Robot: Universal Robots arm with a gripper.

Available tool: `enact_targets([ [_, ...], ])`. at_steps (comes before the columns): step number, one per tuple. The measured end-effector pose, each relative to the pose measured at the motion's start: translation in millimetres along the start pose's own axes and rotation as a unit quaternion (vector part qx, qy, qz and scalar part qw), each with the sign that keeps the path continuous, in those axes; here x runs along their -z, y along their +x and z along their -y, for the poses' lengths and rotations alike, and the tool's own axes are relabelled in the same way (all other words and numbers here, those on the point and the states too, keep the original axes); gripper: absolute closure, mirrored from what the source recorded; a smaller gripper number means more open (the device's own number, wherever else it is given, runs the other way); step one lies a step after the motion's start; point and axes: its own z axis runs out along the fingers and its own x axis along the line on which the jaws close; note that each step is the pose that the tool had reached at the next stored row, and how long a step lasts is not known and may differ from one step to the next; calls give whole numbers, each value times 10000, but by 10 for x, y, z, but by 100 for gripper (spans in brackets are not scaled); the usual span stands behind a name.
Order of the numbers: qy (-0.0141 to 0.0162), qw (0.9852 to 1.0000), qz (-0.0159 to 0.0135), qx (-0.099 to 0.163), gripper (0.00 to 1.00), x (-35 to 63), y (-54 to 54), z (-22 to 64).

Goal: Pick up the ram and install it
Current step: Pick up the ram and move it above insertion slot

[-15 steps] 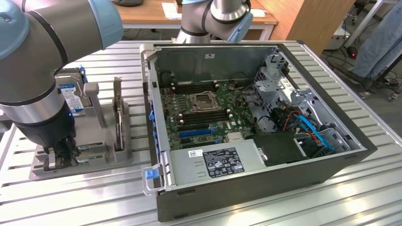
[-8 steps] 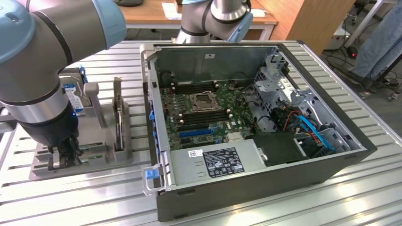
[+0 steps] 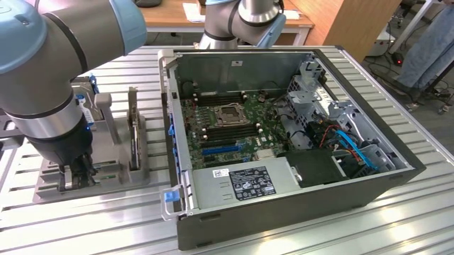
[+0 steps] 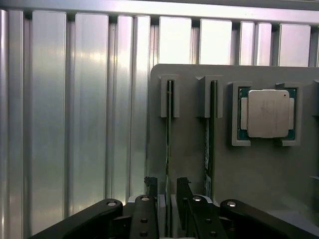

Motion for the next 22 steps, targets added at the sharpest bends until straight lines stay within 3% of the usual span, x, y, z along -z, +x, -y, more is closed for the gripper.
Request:
enact_targets([
  [22, 0, 10000, 1, 1, 71, -37, -2, 25],
])
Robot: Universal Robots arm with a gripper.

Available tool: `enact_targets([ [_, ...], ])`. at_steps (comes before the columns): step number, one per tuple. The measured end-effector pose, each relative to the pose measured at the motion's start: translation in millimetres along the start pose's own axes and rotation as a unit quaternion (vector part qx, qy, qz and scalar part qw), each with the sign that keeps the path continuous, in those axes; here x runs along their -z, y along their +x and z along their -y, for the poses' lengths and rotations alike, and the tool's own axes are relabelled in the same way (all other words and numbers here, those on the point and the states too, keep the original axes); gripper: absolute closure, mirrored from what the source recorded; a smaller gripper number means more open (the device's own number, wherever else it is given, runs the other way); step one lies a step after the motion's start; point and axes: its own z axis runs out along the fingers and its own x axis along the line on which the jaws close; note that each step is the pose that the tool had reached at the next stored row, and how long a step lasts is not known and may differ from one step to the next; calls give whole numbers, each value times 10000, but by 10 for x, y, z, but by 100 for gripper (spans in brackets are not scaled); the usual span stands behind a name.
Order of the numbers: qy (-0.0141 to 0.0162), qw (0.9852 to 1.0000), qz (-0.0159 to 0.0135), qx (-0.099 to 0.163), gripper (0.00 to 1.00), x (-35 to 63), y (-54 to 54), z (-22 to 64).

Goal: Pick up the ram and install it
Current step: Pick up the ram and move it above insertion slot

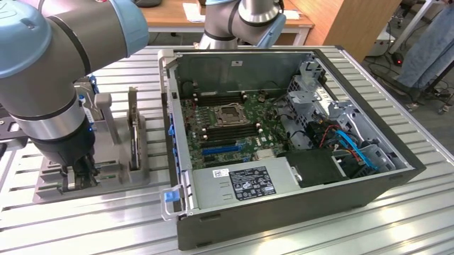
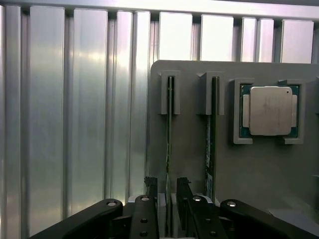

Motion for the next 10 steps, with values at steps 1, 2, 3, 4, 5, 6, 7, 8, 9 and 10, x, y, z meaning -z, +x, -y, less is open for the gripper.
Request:
enact_targets([
  [1, 0, 10000, 0, -1, 71, -4, -7, 0],
  [2, -1, 10000, -1, -1, 71, -6, -16, -1],
  [3, -1, 10000, -1, 0, 71, -9, -25, 0],
  [4, 0, 10000, -1, 0, 71, -10, -32, 0],
  [5, -1, 10000, -1, 0, 71, -10, -32, 0],
  [6, -1, 10000, -1, 0, 71, -10, -32, 0],
  [7, -2, 10000, -2, 0, 71, -12, -32, -1],
  [8, -2, 10000, -2, 0, 71, -19, -33, -3],
  [9, -1, 10000, -2, 0, 71, -26, -33, -4],
  [10, -1, 10000, -3, 0, 71, -26, -33, -5],
])
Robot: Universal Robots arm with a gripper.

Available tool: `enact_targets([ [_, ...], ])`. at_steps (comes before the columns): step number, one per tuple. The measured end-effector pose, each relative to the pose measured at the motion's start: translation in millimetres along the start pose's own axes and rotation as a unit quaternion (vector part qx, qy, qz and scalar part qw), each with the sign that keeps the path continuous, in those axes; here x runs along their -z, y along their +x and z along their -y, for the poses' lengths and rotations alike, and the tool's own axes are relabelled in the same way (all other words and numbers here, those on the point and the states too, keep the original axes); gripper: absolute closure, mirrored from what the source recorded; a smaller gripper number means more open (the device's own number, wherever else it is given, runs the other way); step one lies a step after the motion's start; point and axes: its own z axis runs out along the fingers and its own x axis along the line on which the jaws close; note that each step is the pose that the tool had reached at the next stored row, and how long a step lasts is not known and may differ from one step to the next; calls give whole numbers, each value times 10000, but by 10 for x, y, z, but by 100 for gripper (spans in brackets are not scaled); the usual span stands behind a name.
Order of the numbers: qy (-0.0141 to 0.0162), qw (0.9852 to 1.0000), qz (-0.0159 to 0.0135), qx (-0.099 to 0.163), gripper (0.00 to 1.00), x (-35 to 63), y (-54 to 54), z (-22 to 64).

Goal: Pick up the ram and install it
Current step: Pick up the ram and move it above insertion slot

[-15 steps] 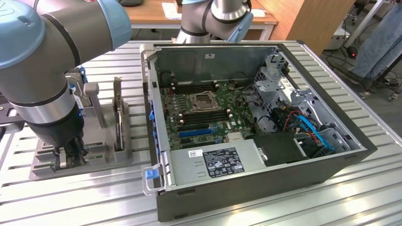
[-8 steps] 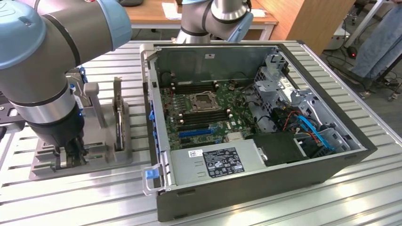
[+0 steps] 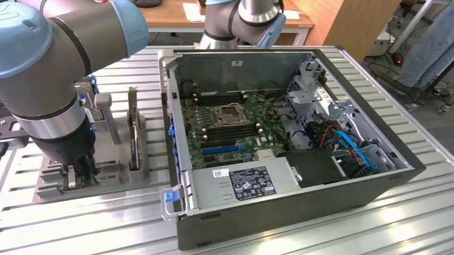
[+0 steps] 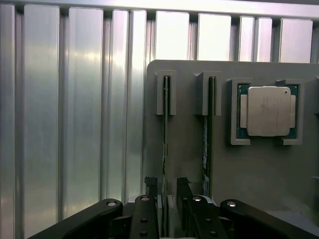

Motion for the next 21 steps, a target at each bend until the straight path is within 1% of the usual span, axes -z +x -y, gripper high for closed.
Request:
enact_targets([
  [13, 0, 10000, 0, 0, 73, -1, 0, 0],
  [14, 0, 10000, 0, 0, 80, -1, 0, 0],
  [21, 1, 10000, 1, 0, 80, 7, -1, 0],
])
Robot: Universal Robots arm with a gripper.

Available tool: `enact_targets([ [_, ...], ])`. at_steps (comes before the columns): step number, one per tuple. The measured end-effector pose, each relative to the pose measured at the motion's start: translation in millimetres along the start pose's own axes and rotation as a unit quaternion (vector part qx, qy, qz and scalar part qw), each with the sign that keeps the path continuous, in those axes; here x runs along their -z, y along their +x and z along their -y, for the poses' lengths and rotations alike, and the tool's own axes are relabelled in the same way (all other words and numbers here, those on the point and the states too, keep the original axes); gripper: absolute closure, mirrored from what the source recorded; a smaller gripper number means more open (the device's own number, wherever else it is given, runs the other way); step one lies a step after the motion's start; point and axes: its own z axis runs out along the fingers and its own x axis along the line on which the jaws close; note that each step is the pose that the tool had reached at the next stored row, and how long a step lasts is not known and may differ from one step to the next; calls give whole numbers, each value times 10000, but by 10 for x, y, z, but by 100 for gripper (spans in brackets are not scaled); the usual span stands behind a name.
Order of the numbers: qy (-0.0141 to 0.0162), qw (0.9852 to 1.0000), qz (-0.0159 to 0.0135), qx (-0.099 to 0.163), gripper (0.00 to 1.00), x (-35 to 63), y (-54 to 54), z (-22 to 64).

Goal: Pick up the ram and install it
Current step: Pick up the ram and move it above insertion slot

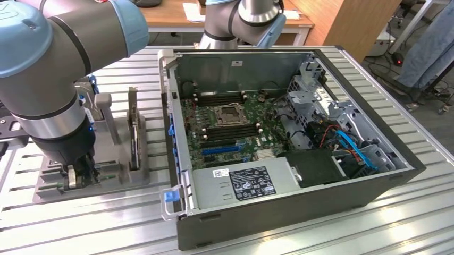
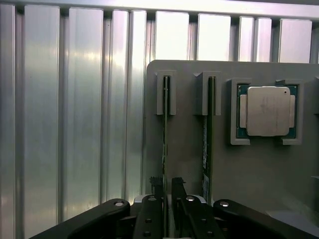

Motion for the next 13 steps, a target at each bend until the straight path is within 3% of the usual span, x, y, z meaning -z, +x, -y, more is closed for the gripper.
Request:
enact_targets([
  [11, -1, 10000, -1, 0, 80, 2, 0, -1],
  [13, -1, 10000, -1, 0, 87, 2, 0, 0],
])
